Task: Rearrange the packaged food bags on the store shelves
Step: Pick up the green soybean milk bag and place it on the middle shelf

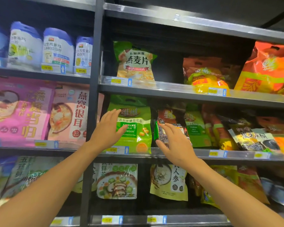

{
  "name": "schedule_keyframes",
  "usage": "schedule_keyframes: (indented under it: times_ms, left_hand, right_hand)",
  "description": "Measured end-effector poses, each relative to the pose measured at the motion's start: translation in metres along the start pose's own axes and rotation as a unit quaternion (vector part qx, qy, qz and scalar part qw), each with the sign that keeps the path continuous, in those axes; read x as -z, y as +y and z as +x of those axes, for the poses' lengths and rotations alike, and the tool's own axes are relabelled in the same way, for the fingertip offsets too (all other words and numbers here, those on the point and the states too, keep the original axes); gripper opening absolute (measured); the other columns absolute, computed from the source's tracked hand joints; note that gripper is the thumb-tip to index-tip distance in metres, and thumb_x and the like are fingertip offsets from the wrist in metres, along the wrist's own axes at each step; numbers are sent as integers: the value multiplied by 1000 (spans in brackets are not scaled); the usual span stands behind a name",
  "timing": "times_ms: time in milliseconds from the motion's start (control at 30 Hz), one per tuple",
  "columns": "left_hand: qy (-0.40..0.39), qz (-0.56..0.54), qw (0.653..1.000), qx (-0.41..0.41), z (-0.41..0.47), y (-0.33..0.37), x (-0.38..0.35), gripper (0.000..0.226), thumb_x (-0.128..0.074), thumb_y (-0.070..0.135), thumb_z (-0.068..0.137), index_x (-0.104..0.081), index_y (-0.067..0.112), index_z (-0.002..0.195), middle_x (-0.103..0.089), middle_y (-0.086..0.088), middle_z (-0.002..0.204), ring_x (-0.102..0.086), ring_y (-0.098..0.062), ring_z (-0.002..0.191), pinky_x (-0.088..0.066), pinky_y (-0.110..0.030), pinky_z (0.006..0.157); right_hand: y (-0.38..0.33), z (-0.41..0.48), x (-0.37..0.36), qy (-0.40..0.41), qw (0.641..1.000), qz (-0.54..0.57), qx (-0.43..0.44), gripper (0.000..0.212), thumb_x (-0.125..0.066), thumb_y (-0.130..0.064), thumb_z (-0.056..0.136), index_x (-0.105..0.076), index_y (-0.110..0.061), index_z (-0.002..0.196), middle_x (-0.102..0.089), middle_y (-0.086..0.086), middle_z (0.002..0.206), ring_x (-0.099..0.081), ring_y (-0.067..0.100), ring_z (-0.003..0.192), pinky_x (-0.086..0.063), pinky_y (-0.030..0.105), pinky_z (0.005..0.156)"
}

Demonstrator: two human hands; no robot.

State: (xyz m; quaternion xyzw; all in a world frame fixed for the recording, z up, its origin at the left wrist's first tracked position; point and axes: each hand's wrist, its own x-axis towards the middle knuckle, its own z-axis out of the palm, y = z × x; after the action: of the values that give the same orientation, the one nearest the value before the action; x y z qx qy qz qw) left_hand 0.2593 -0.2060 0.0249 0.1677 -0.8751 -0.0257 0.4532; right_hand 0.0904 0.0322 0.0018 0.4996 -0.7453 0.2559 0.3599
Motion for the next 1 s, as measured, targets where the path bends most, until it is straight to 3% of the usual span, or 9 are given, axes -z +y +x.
schedule_keyframes:
  times_ms: [200, 333, 433, 533, 667, 800, 900, 1000]
  left_hand:
    - [-8, -72, 993, 94, 19, -11, -20, 86, -58, 47, 100, -14, 10, 163, -19, -10, 170, -17, -28, 157, -19, -48, 127]
    - [-1, -142, 973, 181, 35, -30, -32, 95, -62, 48, 98, -7, 7, 163, -17, -15, 170, -16, -34, 157, -20, -50, 127]
    - [4, -202, 953, 226, 49, -43, -36, 105, -63, 61, 90, -10, 9, 163, -22, -14, 169, -23, -35, 155, -27, -53, 124]
    - [-7, -244, 928, 282, 65, -50, -43, 96, -61, 52, 97, -11, 3, 162, -26, -17, 167, -30, -36, 152, -32, -51, 122]
    - [-28, -307, 891, 333, 74, -62, -55, 66, -63, 54, 94, -50, 10, 141, -63, -11, 134, -62, -33, 118, -52, -45, 102]
    - [0, -324, 880, 347, 73, -65, -65, 57, -64, 45, 98, -50, 7, 139, -62, -10, 129, -60, -29, 110, -48, -37, 89]
    - [16, -314, 887, 337, 73, -66, -69, 58, -63, 44, 99, -49, 6, 141, -59, -12, 137, -58, -32, 123, -49, -38, 96]
    - [24, -318, 888, 331, 73, -67, -71, 52, -64, 41, 99, -52, 7, 137, -61, -13, 133, -60, -31, 116, -48, -36, 92]
  right_hand:
    - [-7, 13, -32, -79, 990, 100, -62, 82, -60, -52, 98, -23, -18, 162, -34, 2, 165, -33, 22, 151, -34, 41, 120]
    - [-12, 30, -45, -112, 976, 161, -100, 89, -69, -48, 94, -20, -17, 162, -44, 6, 160, -48, 26, 141, -44, 40, 109]
    - [-14, 43, -57, -136, 965, 185, -128, 96, -73, -48, 91, -18, -13, 161, -49, 10, 155, -55, 30, 133, -47, 38, 101]
    - [-13, 54, -69, -160, 956, 193, -150, 106, -74, -51, 89, -12, -9, 163, -51, 12, 152, -55, 32, 132, -48, 42, 102]
    - [-10, 68, -80, -191, 939, 214, -188, 112, -75, -55, 87, -8, -7, 163, -41, 12, 160, -48, 34, 140, -45, 42, 105]
    - [-6, 76, -90, -211, 936, 206, -193, 104, -78, -57, 83, -21, -13, 157, -50, 8, 150, -55, 32, 129, -51, 45, 99]
    - [-6, 78, -94, -203, 942, 195, -181, 96, -79, -54, 82, -27, -14, 152, -54, 7, 145, -59, 32, 123, -53, 47, 97]
    - [-7, 79, -96, -189, 949, 190, -168, 85, -80, -51, 83, -33, -18, 145, -59, 5, 137, -62, 31, 117, -54, 50, 96]
